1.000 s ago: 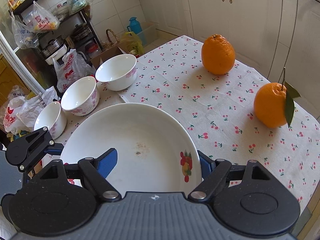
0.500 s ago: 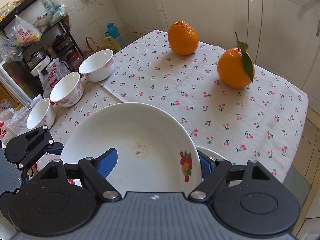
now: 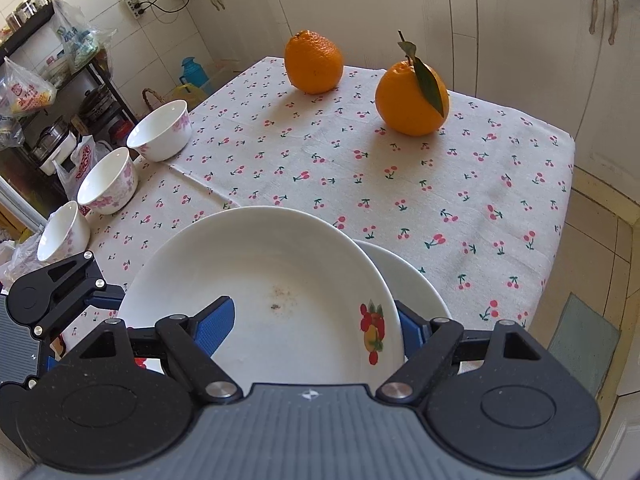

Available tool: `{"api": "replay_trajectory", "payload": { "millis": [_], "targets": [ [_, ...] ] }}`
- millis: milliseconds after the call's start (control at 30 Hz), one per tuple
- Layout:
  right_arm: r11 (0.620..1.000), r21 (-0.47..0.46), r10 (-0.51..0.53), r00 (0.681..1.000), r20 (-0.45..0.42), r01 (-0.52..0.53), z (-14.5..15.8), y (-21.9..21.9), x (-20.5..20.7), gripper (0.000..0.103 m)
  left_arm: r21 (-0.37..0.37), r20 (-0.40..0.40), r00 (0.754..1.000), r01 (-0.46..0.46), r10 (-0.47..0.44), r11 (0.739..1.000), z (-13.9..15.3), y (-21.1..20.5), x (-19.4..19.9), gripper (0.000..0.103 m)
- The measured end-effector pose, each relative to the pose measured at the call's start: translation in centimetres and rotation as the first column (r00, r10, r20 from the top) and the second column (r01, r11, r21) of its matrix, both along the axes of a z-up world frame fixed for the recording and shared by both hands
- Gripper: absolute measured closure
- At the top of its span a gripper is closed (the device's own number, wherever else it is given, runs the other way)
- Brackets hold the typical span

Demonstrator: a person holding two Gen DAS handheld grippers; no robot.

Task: Organize plates and bowls
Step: 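Lower the flat plate onto the plate stack and open the right gripper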

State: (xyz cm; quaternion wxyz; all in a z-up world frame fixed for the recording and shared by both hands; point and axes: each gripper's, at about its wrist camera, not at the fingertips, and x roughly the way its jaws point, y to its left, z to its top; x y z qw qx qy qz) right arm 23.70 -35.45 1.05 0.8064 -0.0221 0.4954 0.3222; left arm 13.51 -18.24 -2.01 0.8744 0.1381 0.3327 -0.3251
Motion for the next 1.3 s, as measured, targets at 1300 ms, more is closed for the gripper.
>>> {"api": "replay_trajectory", "payload": {
  "millis": [1300],
  "targets": [
    [0.997, -0.035, -0.075, 0.997, -0.016, 0.074, -0.9, -3.0, -1.5, 0.016, -0.007, -0.013, 0.999, 0.029, -0.029, 1.0, -0.9, -0.3, 1.1, 0.003]
  ]
}}
